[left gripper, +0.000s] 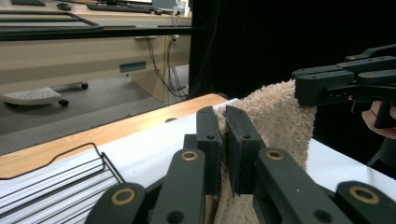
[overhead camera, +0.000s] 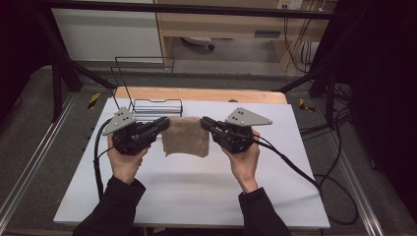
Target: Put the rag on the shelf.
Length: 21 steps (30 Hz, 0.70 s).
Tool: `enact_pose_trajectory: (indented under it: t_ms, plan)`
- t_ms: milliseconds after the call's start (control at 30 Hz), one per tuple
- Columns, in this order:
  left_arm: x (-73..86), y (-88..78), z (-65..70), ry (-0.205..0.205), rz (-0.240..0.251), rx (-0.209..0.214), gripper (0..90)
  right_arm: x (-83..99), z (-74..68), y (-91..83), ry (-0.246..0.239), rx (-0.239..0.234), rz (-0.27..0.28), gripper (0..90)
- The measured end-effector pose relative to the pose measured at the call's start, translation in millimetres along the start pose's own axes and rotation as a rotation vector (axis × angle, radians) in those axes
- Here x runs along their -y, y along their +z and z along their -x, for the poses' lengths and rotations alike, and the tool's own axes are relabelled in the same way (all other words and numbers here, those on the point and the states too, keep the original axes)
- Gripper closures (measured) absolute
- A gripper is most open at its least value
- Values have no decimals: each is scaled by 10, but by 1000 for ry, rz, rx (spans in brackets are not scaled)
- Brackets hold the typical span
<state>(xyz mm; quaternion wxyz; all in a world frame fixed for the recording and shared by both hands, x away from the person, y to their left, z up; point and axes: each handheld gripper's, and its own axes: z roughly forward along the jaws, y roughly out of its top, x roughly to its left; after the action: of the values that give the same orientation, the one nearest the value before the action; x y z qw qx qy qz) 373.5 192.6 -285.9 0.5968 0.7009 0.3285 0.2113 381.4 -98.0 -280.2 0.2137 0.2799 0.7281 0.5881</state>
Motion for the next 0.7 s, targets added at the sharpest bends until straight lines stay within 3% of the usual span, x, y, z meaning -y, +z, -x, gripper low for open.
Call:
enact_pose_trajectory:
  t_ms: [700]
  plan:
    - [-247, -203, -252, 6, 72, -63, 844, -410, -107, 330, -41, 3, 47, 853]
